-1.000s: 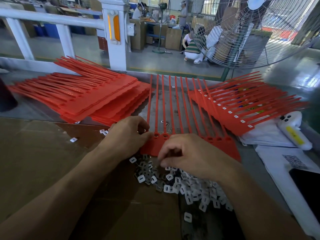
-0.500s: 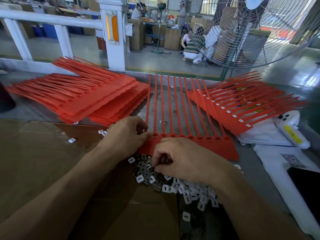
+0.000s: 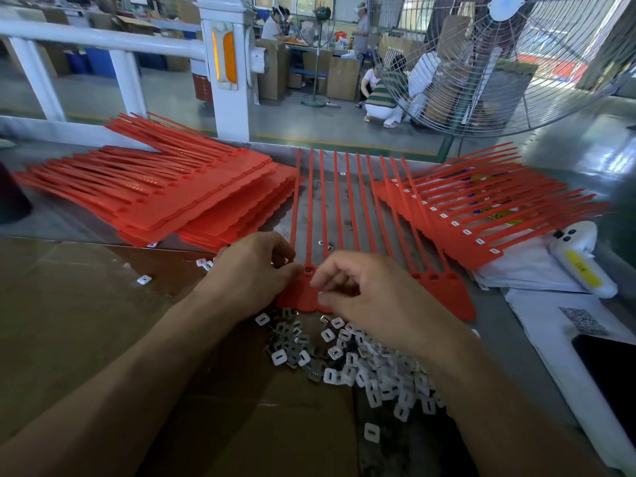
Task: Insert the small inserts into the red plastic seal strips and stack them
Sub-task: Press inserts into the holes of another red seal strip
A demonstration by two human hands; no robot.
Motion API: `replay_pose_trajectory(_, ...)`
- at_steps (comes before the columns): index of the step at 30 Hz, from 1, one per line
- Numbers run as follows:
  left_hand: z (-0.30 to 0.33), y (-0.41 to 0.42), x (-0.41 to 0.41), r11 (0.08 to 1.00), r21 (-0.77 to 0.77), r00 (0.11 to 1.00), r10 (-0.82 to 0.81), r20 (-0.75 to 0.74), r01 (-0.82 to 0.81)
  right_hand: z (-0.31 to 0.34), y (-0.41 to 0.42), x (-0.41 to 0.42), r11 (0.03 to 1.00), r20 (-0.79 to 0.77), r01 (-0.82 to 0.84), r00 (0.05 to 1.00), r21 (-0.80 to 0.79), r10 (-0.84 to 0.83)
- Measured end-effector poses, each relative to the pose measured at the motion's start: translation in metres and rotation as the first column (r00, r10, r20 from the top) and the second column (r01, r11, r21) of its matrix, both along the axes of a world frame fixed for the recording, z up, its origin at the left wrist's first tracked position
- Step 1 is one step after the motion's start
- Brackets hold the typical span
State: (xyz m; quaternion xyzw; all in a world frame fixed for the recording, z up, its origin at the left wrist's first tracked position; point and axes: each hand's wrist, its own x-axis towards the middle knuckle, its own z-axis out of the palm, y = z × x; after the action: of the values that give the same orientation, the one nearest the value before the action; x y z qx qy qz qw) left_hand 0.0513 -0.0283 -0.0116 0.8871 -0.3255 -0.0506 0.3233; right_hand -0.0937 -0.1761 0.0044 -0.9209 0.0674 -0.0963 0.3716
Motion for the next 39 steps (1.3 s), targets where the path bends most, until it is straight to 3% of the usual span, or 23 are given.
replay_pose_trajectory(5,-0.001,0.001,-0.001,1.000,-0.010,1.000,0.004,-0.012,-0.004,0.007,-0.047,-0.011,0.921,0.112,0.381,0.915,0.079,-0.388)
replay_pose_trajectory(8,0.001,0.002,-0.002,1.000,-0.010,1.000,0.000,-0.016,0.000,0.009,-0.079,-0.027,0.813,0.079,0.561,0.814,0.154,-0.576)
replay_pose_trajectory(12,0.002,0.002,-0.004,1.000,-0.004,1.000,0.005,-0.023,-0.005,0.008,-0.105,-0.041,0.699,-0.011,0.687,0.715,0.199,-0.699)
replay_pose_trajectory(16,0.002,0.002,-0.004,1.000,-0.006,1.000,-0.004,-0.024,0.004,0.005,-0.112,-0.044,0.682,-0.094,0.711,0.701,0.168,-0.707)
replay_pose_trajectory(27,0.002,0.002,-0.003,1.000,-0.011,1.000,0.000,-0.032,0.000,-0.002,-0.114,-0.043,0.726,-0.116,0.687,0.723,0.022,-0.681)
replay_pose_trajectory(39,0.001,0.002,-0.002,1.000,-0.016,0.999,0.000,-0.037,-0.001,-0.003,-0.114,-0.044,0.692,-0.114,0.722,0.688,0.005,-0.717)
